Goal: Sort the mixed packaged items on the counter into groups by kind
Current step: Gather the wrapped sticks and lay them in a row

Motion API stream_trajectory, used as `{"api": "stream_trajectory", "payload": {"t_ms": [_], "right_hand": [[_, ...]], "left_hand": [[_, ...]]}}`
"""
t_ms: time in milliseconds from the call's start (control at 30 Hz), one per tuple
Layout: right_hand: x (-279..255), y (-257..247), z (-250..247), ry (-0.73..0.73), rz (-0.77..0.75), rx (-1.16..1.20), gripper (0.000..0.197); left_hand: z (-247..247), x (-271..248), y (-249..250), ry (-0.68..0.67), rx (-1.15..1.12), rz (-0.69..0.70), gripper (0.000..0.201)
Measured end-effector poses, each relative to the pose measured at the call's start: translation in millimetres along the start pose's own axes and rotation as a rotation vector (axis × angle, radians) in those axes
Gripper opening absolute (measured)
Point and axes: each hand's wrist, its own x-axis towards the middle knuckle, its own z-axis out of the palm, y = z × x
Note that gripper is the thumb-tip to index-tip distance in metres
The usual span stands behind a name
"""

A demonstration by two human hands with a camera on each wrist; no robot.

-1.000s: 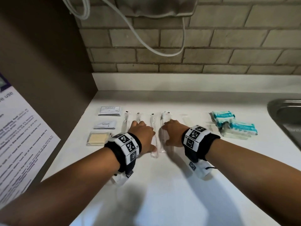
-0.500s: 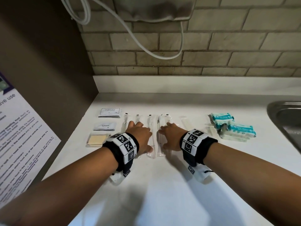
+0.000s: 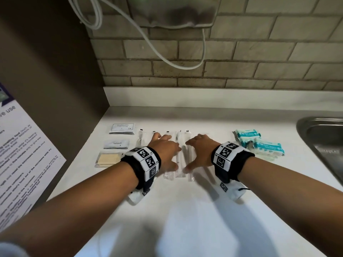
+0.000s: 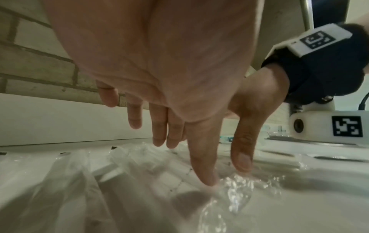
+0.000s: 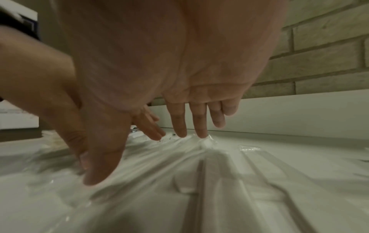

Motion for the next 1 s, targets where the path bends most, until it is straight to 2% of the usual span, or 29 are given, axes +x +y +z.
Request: {"api": "stream_trajectory", "payload": {"t_ms": [67,167,267,433,567,700,833,1000], "right_hand": [[1,-3,6,-0.027,-0.007,-0.044,0.104],[2,-3,12,-0.029,-0.013,-0.033,0.101],[-2,3,10,-0.031,-0.009,-0.005,0.100],[1,4,7,-0.043,-0.005,0.006,0.098],[3,5,9,-0.044,-0.011,0.015,0.100],[3,6,11,-0.038,-0.022,0.014,0.102],[2,5,13,-0.041,-0.015,0.022,0.099],[1,5,14,-0.032,-0.015,0.011,0.095]], "left_hand": [[4,3,1,-0.048,0.069,0.001,0.067],[9,7,3,-0.074,0.076,-0.001,0.055],[12,9,9,-0.066,0.096,0.041,0.056],[13,9,7,-0.054,0.107,0.036,0.058],[13,9,6,-0.064,0.145,0.040,0.045],[12,9,8,-0.081,0.166,0.044,0.047],[8,5,9,-0.084,0.176,0.034,0.036],[3,2,11,-0.109,0.212,0.023,0.037]]}}
